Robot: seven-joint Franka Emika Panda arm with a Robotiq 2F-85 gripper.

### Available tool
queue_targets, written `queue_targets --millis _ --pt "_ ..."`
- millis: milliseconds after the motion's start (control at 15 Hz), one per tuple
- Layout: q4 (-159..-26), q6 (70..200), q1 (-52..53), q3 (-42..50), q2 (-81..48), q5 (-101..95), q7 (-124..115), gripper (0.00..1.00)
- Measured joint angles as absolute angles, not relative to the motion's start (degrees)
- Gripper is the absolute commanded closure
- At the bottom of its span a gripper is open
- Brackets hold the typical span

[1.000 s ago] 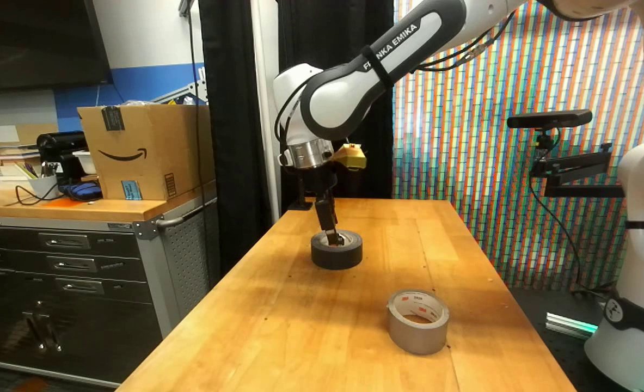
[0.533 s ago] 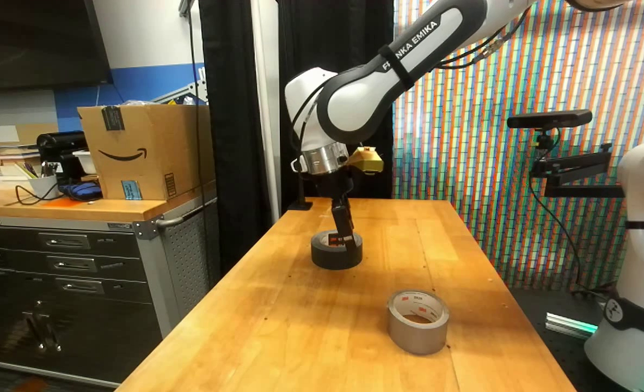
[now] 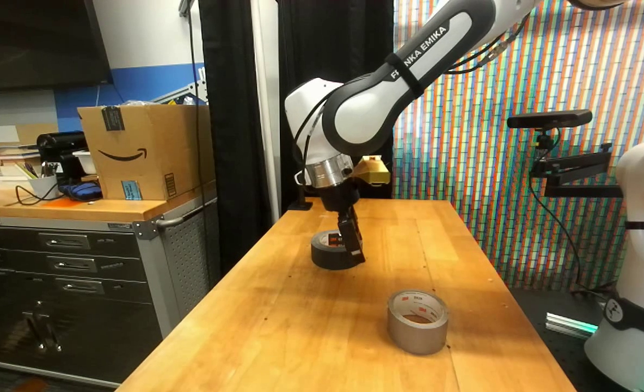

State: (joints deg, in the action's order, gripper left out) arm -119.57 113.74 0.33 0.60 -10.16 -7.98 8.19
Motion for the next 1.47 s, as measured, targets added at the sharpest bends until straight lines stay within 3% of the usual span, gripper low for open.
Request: queue_targets --millis 1467 --pt "-126.53 108.89 2.61 -2.27 -1.56 -10.38 0.18 0.0"
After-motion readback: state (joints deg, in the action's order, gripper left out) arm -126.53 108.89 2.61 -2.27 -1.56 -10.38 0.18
